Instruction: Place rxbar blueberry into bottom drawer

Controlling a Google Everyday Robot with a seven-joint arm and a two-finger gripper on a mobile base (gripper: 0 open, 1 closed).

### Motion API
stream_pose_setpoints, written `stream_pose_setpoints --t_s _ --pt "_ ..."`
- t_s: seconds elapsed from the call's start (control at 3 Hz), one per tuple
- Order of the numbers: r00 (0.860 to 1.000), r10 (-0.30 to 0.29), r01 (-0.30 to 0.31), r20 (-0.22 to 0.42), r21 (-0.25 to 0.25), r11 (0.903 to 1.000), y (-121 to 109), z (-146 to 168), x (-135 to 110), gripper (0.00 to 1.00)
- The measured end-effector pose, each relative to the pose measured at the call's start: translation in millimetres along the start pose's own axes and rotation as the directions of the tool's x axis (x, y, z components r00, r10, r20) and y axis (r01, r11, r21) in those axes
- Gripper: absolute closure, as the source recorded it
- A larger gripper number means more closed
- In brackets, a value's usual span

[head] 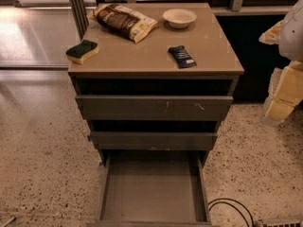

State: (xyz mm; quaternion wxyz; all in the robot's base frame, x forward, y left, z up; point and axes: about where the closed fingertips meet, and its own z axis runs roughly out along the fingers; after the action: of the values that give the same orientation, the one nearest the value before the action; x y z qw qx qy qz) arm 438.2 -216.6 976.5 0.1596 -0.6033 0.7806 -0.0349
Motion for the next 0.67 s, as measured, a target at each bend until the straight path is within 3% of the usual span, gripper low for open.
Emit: stream_pose_setpoints --t_s 0.33,0.67 --pt "1.000 0.000 0.000 0.000 0.000 1.0000 0.0 0.0 0.0 0.00" --pt "0.997 -0.069 0.069 0.018 -0.014 0.9975 -7.1 7.0 -13.6 0.00"
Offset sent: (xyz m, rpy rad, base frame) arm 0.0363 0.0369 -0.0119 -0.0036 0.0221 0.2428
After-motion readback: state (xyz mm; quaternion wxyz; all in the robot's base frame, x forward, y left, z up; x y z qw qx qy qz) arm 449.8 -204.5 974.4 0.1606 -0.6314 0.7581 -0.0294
